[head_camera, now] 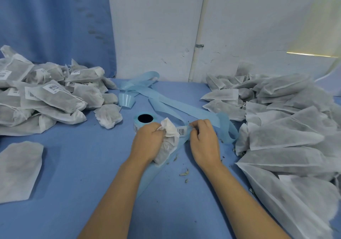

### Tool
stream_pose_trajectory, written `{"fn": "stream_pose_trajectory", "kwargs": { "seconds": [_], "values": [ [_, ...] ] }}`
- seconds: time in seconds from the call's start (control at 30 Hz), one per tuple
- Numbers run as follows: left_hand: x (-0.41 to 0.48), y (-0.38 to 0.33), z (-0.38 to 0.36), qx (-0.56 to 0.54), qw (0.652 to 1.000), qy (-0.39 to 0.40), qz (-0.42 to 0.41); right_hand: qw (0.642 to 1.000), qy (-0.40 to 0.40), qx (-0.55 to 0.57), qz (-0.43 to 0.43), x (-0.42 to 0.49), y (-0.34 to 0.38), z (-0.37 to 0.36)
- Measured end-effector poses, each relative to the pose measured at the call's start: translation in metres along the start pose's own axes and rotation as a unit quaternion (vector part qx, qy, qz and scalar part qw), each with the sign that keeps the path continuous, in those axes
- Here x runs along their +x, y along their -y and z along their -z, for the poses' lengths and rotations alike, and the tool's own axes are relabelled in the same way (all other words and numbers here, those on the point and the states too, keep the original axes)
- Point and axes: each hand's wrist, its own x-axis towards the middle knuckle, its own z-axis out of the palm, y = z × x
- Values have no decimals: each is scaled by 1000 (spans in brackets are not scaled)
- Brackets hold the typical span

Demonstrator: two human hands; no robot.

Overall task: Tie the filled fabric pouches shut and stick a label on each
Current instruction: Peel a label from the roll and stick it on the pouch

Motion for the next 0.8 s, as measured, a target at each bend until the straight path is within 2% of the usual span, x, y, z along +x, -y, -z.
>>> {"fn": "stream_pose_trajectory", "kwargs": {
  "seconds": [0.13,0.23,0.43,0.6,0.8],
  "values": [
    [-1,-6,1,-102,994,-9,29,984,-89,151,19,-2,11,2],
    [-2,-12,2,-148,989,-2,31,971,-75,227,-7,-4,16,1],
    [-5,-15,1,-149,988,27,15,970,55,229,-60,-6,12,-3],
    [-5,-14,0,-143,989,41,16,959,68,266,-62,-7,15,-2],
    [-3,-11,0,-134,990,30,24,955,28,288,-69,-6,15,-2]
  ]
}}
